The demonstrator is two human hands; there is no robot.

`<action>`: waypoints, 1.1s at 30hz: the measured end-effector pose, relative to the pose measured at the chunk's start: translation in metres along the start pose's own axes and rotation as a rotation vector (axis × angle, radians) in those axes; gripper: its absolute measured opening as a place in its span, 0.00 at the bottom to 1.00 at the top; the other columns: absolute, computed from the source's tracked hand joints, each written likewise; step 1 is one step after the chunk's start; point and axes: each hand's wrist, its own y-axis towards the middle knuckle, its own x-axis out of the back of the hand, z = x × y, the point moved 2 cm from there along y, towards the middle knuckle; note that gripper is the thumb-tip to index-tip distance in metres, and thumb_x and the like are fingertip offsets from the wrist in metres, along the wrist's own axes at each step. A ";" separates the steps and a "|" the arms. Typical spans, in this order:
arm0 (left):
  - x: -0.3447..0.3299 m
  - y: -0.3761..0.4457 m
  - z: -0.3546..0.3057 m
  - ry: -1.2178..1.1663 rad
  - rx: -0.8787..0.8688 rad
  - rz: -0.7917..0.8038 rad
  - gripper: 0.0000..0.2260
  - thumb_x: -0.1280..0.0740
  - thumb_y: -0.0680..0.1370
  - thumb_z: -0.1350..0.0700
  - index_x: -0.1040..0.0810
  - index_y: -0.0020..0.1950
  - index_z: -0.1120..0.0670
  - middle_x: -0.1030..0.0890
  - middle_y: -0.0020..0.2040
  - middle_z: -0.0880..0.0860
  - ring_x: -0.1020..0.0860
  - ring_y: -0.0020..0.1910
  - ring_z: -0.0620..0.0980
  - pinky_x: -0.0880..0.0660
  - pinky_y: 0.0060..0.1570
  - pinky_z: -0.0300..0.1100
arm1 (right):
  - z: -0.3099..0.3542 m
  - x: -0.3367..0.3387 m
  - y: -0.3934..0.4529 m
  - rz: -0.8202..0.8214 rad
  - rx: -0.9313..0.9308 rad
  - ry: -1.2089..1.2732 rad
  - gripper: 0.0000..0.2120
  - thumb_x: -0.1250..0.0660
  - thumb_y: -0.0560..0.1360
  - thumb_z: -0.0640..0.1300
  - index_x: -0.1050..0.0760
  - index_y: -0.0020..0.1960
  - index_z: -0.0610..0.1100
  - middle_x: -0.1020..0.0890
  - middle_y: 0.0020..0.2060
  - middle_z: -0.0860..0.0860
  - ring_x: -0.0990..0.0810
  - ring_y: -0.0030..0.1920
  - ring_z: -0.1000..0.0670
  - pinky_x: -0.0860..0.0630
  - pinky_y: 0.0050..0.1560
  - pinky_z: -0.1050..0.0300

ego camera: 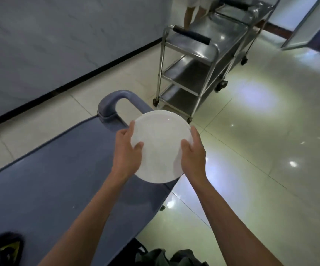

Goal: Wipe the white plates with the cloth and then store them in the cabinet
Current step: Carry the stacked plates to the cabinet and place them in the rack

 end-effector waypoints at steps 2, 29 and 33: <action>-0.025 -0.007 -0.027 0.013 -0.027 0.039 0.31 0.34 0.81 0.56 0.44 0.81 0.43 0.37 0.73 0.50 0.35 0.64 0.45 0.34 0.63 0.44 | -0.011 0.035 0.003 -0.050 -0.042 0.043 0.27 0.41 0.81 0.43 0.41 0.78 0.54 0.31 0.73 0.54 0.32 0.71 0.49 0.33 0.68 0.53; -0.447 -0.149 -0.287 -0.007 -0.464 0.707 0.26 0.34 0.70 0.49 0.38 0.63 0.29 0.38 0.61 0.35 0.30 0.50 0.37 0.35 0.44 0.30 | -0.228 0.439 -0.014 -0.785 -0.313 0.083 0.33 0.32 0.77 0.46 0.41 0.78 0.54 0.35 0.73 0.59 0.34 0.63 0.65 0.35 0.58 0.69; -0.516 -0.158 -0.318 0.030 -0.545 0.852 0.24 0.32 0.72 0.52 0.33 0.65 0.37 0.34 0.63 0.41 0.29 0.53 0.34 0.32 0.44 0.39 | -0.252 0.486 -0.008 -0.906 -0.380 0.027 0.33 0.30 0.77 0.45 0.40 0.78 0.52 0.35 0.74 0.58 0.35 0.64 0.64 0.36 0.60 0.70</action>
